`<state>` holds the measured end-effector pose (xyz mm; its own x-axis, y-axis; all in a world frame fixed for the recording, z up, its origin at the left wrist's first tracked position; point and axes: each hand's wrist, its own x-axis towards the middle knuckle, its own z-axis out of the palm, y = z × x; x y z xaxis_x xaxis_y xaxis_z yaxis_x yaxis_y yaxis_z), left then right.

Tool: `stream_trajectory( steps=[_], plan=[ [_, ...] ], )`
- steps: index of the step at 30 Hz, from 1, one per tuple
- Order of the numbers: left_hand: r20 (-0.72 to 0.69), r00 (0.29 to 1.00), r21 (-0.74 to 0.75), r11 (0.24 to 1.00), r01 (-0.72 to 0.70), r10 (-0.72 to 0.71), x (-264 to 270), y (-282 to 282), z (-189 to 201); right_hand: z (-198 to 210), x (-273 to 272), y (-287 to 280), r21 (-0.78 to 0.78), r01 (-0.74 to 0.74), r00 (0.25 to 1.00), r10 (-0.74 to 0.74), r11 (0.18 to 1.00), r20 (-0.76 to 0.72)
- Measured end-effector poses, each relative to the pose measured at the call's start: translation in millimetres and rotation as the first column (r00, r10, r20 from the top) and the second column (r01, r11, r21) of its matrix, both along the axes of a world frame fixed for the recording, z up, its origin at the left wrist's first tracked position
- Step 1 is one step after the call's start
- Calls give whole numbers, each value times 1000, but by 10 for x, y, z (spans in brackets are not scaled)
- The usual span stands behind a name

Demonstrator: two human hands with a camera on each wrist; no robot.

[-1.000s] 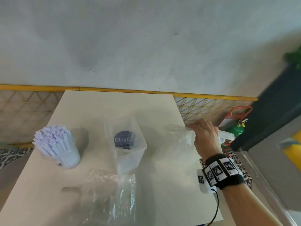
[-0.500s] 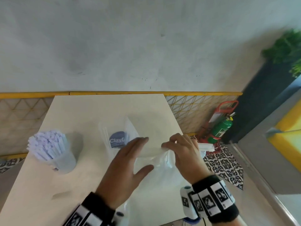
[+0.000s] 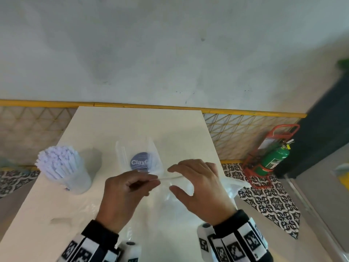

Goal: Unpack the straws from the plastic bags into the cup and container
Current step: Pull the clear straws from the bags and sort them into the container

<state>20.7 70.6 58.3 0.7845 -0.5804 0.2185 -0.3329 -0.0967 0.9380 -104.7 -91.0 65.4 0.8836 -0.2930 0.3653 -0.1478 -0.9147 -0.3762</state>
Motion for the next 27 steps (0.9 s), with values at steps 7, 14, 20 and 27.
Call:
stream_trajectory(
  steps=[7, 14, 20, 27],
  plan=[
    [-79, 995, 0, 998, -64, 63, 66, 76, -13, 67, -94, -359, -42, 52, 998, -54, 998, -44],
    [193, 969, 179, 966, -186, 151, 71, 13, 23, 30, -593, -1014, 143, 123, 992, -127, 982, 18],
    [589, 805, 159, 968, -193, 64, -225, -389, 270, -6, -650, -1032, 408, 142, 961, -224, 902, 162],
    [604, 733, 337, 934, 122, -314, -742, -1382, 234, -10, -752, -980, 564, 99, 954, -238, 820, 179]
  ],
)
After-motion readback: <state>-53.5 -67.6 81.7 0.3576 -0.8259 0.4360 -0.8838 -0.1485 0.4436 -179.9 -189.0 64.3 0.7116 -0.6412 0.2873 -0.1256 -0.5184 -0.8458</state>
